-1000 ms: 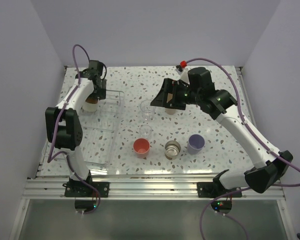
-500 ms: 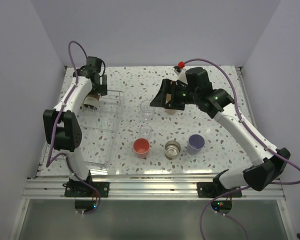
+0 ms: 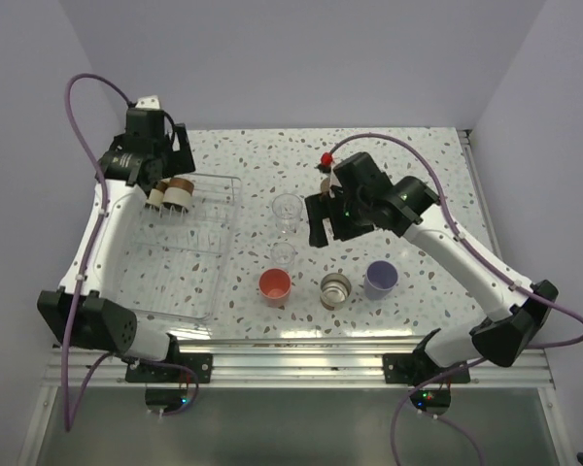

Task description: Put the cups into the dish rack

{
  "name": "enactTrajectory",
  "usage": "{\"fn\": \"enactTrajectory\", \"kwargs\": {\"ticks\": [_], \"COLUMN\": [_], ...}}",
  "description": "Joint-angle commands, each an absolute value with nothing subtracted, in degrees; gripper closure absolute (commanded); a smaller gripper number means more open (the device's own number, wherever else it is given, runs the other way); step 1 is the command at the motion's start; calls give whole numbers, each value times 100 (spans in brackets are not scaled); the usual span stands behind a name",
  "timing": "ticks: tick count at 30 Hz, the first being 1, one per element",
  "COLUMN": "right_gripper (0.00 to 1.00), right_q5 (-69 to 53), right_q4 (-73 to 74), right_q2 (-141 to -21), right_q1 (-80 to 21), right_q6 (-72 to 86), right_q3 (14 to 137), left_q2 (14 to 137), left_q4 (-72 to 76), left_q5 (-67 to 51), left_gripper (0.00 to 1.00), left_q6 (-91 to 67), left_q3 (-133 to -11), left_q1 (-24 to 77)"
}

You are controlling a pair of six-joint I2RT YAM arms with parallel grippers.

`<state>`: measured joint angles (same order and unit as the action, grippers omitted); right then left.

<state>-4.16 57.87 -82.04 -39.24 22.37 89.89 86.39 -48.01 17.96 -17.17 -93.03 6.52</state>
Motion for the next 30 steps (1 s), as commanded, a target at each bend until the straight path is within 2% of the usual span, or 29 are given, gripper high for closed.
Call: {"fn": "enactTrajectory", "kwargs": {"ticks": [1, 5, 11, 24, 30], "right_gripper": [15, 15, 16, 20, 27], "right_q5": [352, 80, -193, -466, -387], "right_q4": [6697, 6610, 6109, 5766, 5661], "right_q2": [-7858, -7673, -7839, -8287, -8481], "right_q1": [-4227, -4280, -4298, -4482, -4711], "right_q6": [1687, 1723, 1653, 1565, 1564], "right_q3": [8799, 7747, 7059, 7119, 7067], "left_q2": [7999, 7261, 6610, 6232, 6047], "left_q4": [-4545, -4027, -3560, -3849, -3797], "left_q5": [1591, 698, 133, 167, 79], "left_gripper": [0, 0, 0, 0, 0], "left_q6": [-1960, -2162, -2417, -2373, -2452], "left_q3": [-8799, -8123, -7550, -7278, -7110], "left_q1": [659, 659, 659, 659, 659]}}
